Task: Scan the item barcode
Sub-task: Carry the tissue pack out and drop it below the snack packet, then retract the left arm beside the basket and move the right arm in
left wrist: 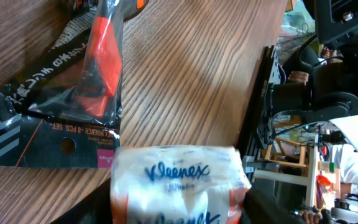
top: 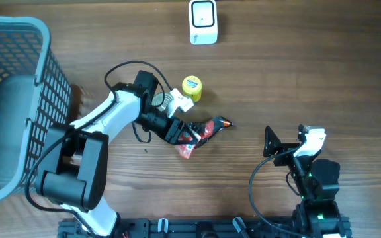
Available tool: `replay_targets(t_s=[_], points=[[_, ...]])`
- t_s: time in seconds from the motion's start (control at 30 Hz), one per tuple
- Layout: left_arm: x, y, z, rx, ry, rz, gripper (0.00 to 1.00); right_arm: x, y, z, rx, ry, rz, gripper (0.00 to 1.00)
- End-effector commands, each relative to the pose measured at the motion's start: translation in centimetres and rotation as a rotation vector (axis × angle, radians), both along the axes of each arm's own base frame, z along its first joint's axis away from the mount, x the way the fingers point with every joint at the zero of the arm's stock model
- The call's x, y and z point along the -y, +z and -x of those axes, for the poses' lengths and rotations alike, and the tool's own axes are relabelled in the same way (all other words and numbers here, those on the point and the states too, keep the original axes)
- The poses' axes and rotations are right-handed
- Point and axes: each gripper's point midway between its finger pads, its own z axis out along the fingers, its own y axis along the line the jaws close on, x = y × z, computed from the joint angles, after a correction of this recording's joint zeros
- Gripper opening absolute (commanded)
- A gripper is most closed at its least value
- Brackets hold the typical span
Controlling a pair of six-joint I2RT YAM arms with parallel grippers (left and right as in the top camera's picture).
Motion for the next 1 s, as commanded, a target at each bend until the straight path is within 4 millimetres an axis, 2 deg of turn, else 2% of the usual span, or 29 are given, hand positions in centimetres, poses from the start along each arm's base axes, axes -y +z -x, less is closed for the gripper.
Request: replay_targets(t_s=[0.0, 0.03, 0.1, 0.17, 0.2, 0.23, 0.37, 0.47, 0.57, 0.63, 0.77, 0.8, 0.9, 0.97], points=[[0.3, 0.0, 0.2, 0.008, -0.015, 0.026, 0.64, 0.1, 0.1, -0.1, 0.004, -0.008, -0.003, 1.00], [0.3, 0.0, 0.1, 0.010, -0.015, 0.027, 0.73, 0.1, 0.1, -0.1, 0.003, -0.009, -0.002, 1.00], [0.3, 0.0, 0.1, 0.011, -0.015, 0.027, 0.79, 0.1, 0.1, -0.1, 0.004, -0.009, -0.003, 1.00], [0.3, 0.0, 0.0, 0.016, -0.015, 0.026, 0.88, 0.1, 0.1, -0.1, 0.004, -0.008, -0.003, 1.00], [0.3, 0.0, 0.0, 0.019, -0.015, 0.027, 0.97, 0.1, 0.1, -0.1, 0.004, -0.008, -0.003, 1.00], [0.4, 0.0, -0.1, 0.022, -0.015, 0.028, 1.00, 0.1, 0.1, -0.1, 0.003, -0.008, -0.003, 1.00], [0.5, 0.7, -0.6, 0.027, 0.005, 0.029, 1.00, 0.1, 0.1, -0.1, 0.006, -0.008, -0.003, 1.00], [0.7, 2.5, -1.4, 0.074, 0.013, 0.041, 1.00, 0.1, 0.3, -0.1, 0.011, -0.008, -0.003, 1.00], [0.3, 4.4, -3.0, 0.121, 0.081, -0.021, 1.00, 0.1, 0.3, -0.1, 0.013, -0.008, -0.003, 1.00], [-1.1, 5.6, -4.9, 0.147, 0.230, -0.163, 1.00, 0.1, 0.5, -0.2, 0.021, -0.008, -0.004, 1.00], [-4.7, 7.5, -6.7, 0.191, 0.512, -0.365, 1.00, 0.1, 0.7, -0.2, 0.029, -0.007, -0.004, 1.00], [-5.7, 8.1, -6.6, 0.220, 0.552, -0.405, 1.00, -0.2, 1.0, -0.2, 0.041, 0.012, -0.010, 1.00], [-7.0, 10.4, -5.6, 0.293, 0.581, -0.434, 1.00, -2.9, 2.6, 0.2, 0.073, 0.167, -0.045, 1.00], [-7.9, 12.6, -5.5, 0.368, 0.638, -0.429, 1.00, -3.8, 4.0, 0.4, 0.079, 0.218, -0.066, 1.00]])
